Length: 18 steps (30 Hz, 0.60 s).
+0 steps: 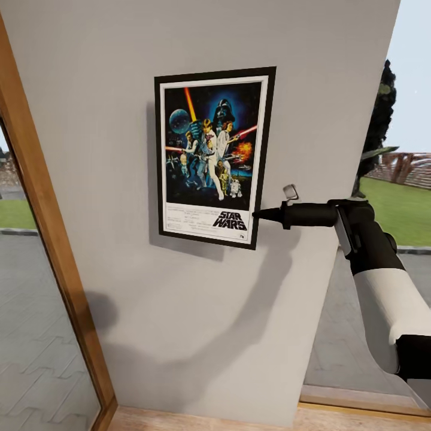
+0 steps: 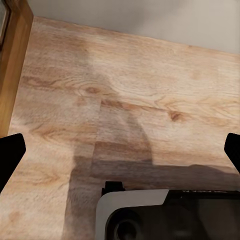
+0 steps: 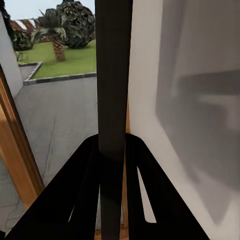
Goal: Pick up the poster from the kitchen countertop and hang it on one of the wall nails in the kitchen.
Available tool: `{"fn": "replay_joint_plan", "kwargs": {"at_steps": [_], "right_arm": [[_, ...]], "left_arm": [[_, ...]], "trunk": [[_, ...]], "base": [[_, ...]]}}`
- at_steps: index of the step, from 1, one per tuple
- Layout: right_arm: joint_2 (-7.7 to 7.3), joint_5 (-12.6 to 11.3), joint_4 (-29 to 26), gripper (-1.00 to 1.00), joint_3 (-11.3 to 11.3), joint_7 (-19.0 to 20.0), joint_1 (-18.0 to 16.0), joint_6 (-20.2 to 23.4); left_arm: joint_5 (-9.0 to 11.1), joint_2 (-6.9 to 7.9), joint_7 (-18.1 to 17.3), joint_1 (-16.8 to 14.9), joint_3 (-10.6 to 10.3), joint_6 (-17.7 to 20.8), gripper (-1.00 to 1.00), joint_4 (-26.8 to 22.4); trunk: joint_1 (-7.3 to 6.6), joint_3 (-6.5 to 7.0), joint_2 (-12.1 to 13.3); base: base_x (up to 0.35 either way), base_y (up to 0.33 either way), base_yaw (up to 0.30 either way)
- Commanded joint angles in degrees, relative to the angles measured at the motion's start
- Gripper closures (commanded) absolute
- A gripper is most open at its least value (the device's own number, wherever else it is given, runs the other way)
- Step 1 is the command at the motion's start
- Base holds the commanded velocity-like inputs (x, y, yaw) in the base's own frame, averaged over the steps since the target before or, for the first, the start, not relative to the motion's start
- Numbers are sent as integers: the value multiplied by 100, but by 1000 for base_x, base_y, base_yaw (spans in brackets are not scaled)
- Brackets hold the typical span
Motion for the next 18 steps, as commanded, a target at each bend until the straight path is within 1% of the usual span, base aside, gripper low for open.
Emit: {"fn": "replay_joint_plan", "kwargs": {"at_steps": [1, 12, 18], "right_arm": [[0, -12, 1, 100, -2, 28, -1, 79], [0, -12, 1, 100, -1, 25, 7, 78], [0, -11, 1, 100, -1, 23, 7, 78]], "left_arm": [[8, -2, -36, 2, 23, -3, -100, -3], [5, 0, -36, 4, 20, -3, -100, -2], [6, 0, -36, 2, 22, -3, -100, -2]], "trunk": [[2, -1, -3], [2, -1, -3], [2, -1, -3]], "base": [[0, 0, 0], [8, 0, 0], [168, 0, 0]]}}
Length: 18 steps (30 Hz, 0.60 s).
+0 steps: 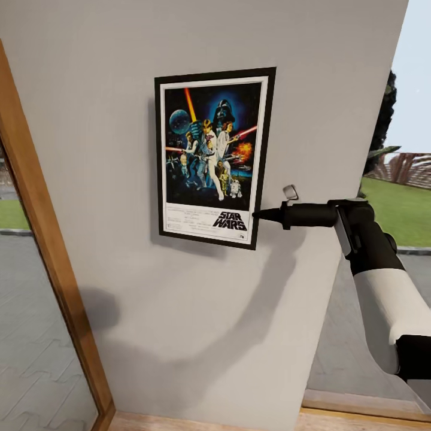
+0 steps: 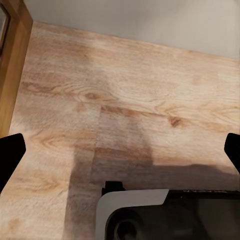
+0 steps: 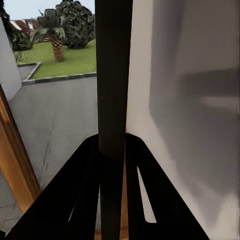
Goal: Pick up the poster from the kitchen countertop and hang it on one of the wall nails in the kitchen.
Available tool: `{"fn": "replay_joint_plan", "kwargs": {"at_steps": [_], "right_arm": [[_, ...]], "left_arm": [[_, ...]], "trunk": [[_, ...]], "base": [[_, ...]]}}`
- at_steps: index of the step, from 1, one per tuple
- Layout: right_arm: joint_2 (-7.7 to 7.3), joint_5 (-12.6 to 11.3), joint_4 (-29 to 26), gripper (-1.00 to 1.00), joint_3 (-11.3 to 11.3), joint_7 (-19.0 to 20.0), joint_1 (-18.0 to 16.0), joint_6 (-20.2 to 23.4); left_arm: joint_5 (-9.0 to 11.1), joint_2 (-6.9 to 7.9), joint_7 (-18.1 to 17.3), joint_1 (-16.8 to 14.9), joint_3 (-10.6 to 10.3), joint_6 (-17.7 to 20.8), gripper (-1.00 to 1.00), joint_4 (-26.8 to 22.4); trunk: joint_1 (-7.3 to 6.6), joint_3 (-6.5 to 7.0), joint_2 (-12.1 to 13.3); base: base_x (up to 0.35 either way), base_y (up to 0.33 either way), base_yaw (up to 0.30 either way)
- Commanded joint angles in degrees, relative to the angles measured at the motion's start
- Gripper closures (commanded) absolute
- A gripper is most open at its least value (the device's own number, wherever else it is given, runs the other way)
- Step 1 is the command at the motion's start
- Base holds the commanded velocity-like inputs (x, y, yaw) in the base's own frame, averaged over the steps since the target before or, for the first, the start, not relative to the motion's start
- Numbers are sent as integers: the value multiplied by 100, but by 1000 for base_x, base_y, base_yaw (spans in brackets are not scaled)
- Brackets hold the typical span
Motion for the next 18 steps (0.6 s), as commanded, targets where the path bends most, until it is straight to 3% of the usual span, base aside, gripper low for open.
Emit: {"fn": "replay_joint_plan", "kwargs": {"at_steps": [1, 18], "right_arm": [[0, -10, 1, 100, -2, 28, -1, 79], [0, -12, 1, 100, -2, 28, 7, 79]], "left_arm": [[8, -3, -36, 4, 23, -3, -100, -3], [6, -2, -36, 2, 62, -3, -100, -3]], "trunk": [[4, 0, -3], [4, 0, -3]], "base": [[122, 0, 0], [33, 0, 0]]}}
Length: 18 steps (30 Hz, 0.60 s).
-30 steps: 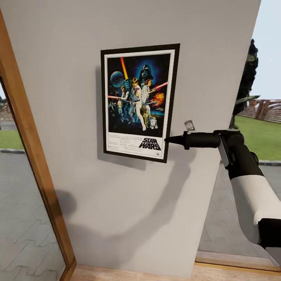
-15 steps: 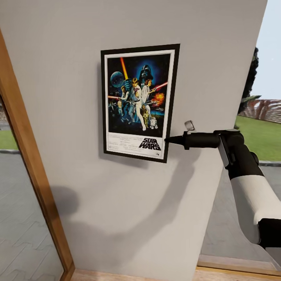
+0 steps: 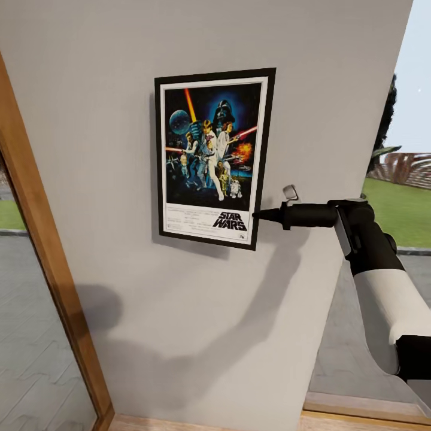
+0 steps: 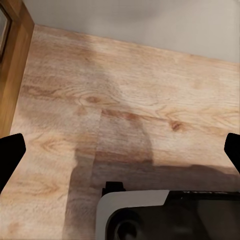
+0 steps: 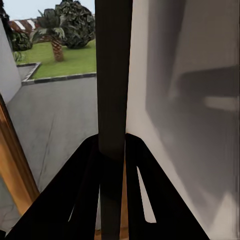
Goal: Pick up the poster from the kitchen countertop and hang it on one of the wall nails in the kitchen.
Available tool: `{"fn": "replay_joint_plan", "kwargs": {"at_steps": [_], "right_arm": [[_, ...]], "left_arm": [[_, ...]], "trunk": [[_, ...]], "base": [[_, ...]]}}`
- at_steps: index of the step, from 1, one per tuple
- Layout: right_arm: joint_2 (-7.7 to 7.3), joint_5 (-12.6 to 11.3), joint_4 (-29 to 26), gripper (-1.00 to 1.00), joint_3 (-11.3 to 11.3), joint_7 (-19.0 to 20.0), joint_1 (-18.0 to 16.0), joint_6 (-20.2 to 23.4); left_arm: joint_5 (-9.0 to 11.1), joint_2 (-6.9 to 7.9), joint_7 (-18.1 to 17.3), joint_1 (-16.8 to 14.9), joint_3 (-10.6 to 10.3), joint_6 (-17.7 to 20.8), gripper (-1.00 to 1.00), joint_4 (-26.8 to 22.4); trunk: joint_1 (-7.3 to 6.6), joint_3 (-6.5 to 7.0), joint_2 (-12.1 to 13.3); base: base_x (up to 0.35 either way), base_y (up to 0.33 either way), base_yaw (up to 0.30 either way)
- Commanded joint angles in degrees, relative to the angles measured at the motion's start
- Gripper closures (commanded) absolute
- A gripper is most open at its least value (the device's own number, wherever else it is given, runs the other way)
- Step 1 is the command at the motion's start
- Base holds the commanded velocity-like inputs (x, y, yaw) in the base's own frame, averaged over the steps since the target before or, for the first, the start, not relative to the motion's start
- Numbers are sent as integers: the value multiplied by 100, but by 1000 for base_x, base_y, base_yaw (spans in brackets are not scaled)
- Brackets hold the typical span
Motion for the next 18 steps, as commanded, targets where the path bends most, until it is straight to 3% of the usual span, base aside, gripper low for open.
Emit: {"fn": "replay_joint_plan", "kwargs": {"at_steps": [1, 18], "right_arm": [[0, -10, 1, 100, -2, 28, -1, 79], [-9, -3, 1, 100, -11, 19, 17, 53]], "left_arm": [[9, -3, -35, 2, 21, -3, -100, -3], [18, 16, -35, 17, 45, -3, -100, -34]], "trunk": [[3, -1, -2], [4, -1, -2]], "base": [[125, 0, 0], [20, 0, 0]]}}
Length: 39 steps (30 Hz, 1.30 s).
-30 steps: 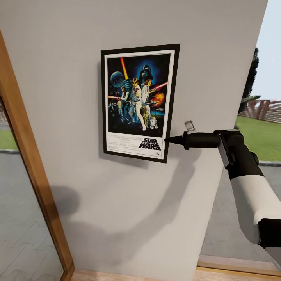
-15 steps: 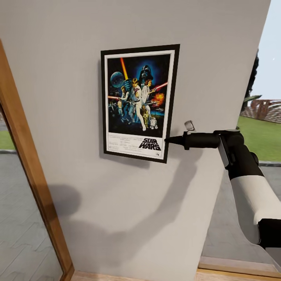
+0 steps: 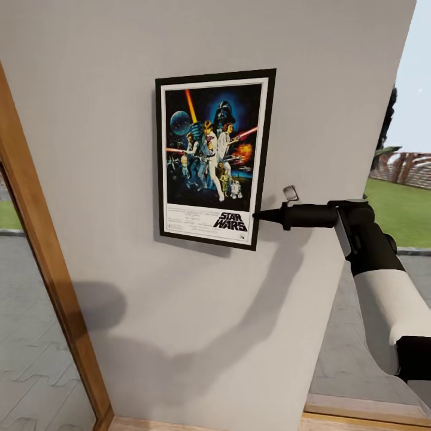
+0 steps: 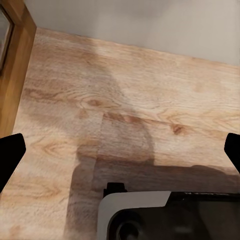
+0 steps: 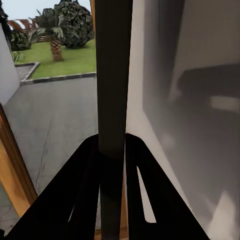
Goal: Pick up the poster from the kitchen countertop and hang it on one of the wall nails in the kitchen.
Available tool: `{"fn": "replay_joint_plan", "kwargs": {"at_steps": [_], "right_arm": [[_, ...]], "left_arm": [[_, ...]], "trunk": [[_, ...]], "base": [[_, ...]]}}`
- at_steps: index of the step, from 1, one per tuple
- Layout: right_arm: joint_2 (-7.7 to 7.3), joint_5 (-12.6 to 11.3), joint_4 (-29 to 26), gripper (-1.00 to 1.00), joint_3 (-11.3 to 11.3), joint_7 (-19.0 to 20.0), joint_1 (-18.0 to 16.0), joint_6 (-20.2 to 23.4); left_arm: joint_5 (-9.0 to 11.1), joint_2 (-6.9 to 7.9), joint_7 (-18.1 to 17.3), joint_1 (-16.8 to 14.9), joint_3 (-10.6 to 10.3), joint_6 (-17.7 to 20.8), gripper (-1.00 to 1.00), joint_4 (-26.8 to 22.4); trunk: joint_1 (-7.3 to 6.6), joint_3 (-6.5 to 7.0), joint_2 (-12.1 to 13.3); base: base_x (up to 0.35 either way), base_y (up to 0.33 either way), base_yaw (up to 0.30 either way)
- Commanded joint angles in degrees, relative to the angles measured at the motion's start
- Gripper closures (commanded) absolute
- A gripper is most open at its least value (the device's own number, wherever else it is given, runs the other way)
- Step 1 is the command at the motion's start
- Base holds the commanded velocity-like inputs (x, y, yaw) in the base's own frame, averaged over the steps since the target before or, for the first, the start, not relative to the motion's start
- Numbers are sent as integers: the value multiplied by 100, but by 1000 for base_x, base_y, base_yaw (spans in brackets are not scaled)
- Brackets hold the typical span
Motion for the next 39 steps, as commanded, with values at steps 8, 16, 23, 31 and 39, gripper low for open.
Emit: {"fn": "replay_joint_plan", "kwargs": {"at_steps": [8, 16, 23, 31, 39], "right_arm": [[0, -10, 1, 100, -3, 29, -1, 79], [0, -10, 1, 100, -3, 29, -1, 79], [-1, -11, 1, 100, -3, 22, -1, 79], [-1, -11, 1, 100, -3, 22, -1, 79], [-1, -11, 1, 100, -3, 27, 0, 73]], "left_arm": [[8, -2, -35, 2, 20, -3, -100, -3], [8, -2, -35, 2, 20, -3, -100, -3], [59, 96, -52, 5, 31, -3, -100, 25], [61, 193, -51, 5, 31, -3, -100, 27], [62, 196, -53, 5, 31, -3, -100, 19]], "trunk": [[2, -1, -3], [2, -1, -3], [2, -1, -3], [2, -1, -3], [2, -1, -3]], "base": [[0, 0, 0], [0, 0, 0], [0, 0, 0], [0, 0, 0], [0, 0, 0]]}}
